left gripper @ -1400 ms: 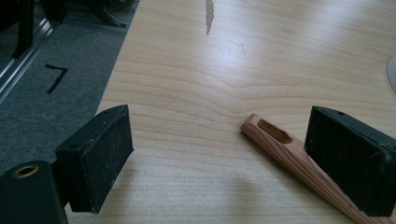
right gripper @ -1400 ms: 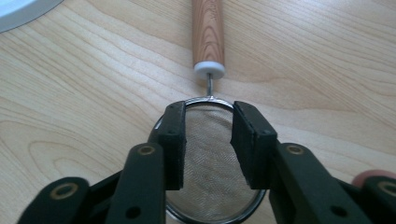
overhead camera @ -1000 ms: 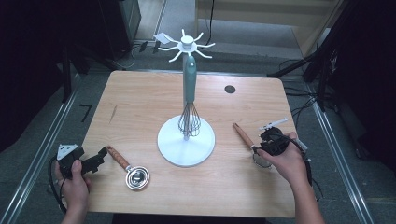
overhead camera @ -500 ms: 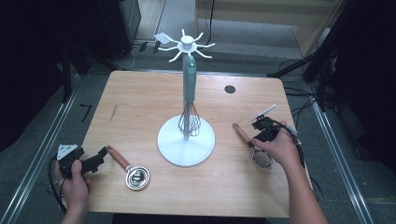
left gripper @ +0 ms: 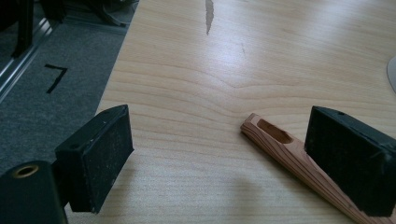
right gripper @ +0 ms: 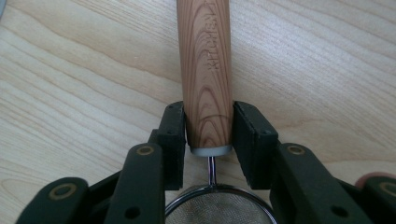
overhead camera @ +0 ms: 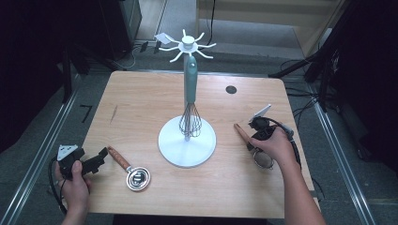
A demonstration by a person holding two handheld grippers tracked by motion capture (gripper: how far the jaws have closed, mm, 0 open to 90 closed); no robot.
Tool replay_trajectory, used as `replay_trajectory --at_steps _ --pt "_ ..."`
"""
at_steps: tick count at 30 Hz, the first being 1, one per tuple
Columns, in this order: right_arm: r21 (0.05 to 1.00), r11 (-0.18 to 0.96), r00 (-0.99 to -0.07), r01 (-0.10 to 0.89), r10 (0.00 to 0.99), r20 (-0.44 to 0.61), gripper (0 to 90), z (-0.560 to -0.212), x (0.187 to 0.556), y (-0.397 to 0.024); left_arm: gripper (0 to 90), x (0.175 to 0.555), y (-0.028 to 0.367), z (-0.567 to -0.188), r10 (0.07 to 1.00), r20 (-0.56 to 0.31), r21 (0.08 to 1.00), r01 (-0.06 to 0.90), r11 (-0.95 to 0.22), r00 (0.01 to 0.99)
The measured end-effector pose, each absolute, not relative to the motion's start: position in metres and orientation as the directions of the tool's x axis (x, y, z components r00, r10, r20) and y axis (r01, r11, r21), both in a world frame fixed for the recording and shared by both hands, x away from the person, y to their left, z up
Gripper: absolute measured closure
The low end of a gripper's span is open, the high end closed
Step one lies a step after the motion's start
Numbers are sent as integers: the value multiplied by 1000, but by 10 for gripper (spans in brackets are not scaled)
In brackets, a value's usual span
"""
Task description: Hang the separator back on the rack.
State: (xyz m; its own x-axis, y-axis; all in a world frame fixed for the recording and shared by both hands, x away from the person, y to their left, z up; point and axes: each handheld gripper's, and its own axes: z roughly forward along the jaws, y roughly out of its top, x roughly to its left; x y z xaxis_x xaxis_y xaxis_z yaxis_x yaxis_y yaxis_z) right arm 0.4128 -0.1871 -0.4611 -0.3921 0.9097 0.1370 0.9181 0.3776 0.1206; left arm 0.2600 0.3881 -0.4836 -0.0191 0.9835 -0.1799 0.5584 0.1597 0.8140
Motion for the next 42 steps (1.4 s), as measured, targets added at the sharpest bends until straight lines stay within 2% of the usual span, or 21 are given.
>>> replay_trajectory --at_steps 14,26,42 --pt "154 375 -394 914 910 127 713 -462 410 -185 80 260 388 -484 983 -181 813 559 160 -19" --pt "320 332 -389 887 911 134 714 -445 399 -193 80 260 388 -484 983 -181 813 560 160 -19" --pt "571 290 -451 768 878 161 714 -421 374 -190 80 260 388 -484 983 -180 814 559 160 -19"
